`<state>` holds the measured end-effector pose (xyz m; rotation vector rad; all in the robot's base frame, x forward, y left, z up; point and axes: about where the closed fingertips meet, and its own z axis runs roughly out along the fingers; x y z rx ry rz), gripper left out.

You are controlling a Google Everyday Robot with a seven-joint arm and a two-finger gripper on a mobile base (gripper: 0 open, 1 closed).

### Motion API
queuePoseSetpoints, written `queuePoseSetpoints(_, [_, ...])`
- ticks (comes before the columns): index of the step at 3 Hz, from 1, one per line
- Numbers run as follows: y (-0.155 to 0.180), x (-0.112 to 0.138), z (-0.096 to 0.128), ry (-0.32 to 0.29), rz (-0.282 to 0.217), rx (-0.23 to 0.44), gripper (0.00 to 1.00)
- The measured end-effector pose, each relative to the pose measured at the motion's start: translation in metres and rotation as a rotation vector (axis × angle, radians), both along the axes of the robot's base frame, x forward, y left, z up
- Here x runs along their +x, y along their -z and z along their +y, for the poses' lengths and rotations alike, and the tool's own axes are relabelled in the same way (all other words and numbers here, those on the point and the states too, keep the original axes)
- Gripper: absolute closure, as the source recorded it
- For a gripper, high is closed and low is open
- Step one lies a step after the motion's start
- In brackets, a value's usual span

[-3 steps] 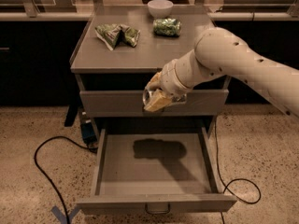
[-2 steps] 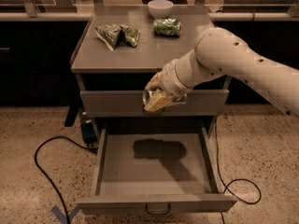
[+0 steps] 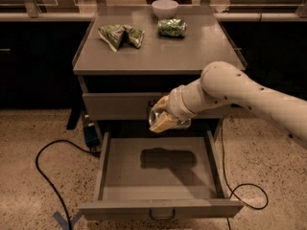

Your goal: Place redbull can into middle drawer

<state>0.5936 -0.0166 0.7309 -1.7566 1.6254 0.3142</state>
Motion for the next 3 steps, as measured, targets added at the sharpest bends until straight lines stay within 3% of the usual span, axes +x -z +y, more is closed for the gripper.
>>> queuePoseSetpoints(2, [0.087, -0.009, -0.007, 0.034, 0.081, 0.012, 1.00])
queuePoseSetpoints(3, [0.098, -0.012, -0.005, 0.036, 0.086, 0.005, 1.00])
